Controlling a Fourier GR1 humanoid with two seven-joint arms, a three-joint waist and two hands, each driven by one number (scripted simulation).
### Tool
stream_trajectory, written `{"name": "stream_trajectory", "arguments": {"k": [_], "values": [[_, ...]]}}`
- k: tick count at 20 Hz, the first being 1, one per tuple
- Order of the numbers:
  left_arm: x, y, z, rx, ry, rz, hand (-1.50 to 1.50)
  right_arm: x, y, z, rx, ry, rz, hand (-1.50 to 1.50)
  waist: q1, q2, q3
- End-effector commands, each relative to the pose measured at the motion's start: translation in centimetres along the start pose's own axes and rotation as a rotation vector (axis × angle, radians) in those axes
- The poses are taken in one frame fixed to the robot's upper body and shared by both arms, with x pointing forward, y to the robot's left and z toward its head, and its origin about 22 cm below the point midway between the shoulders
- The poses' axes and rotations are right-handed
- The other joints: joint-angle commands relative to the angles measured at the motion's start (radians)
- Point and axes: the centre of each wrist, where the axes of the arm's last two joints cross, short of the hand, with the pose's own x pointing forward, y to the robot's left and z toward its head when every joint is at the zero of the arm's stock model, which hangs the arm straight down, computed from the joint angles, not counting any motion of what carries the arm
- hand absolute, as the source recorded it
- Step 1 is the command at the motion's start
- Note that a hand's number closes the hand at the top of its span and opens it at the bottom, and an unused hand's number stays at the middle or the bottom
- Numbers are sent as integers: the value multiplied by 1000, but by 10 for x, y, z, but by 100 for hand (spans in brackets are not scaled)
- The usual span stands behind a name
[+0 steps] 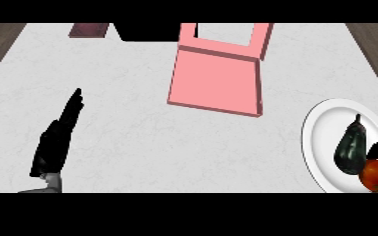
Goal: Pick the tomato from the plate and place it in the cardboard box
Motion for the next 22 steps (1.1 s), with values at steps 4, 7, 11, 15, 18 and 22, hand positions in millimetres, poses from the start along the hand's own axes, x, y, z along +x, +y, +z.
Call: {"name": "stream_trajectory", "arguments": {"k": [4, 7, 11, 15, 18, 22], "values": [[-11, 5, -6, 15, -4, 4, 0, 1, 16, -9, -167, -39, 46, 150, 2, 3, 7], [-8, -10, 3, -17, -17, -3, 0, 25, -29, -59, -156, -240, 51, 150, 39, 8, 8], [22, -24, -16, -105, -111, 3, 0, 51, -70, -100, -106, -509, 97, 150, 160, 40, 13], [22, -25, -21, -101, -98, -1, 0, 48, -105, -135, -148, -629, 66, 150, 134, 37, 13], [16, -22, -18, -99, -79, -2, 0, 40, -130, -154, -204, -659, 9, 150, 123, 34, 12], [18, -30, -15, -79, -67, -4, 0, 41, -146, -171, -202, -840, -146, 150, 92, 25, 12]]}}
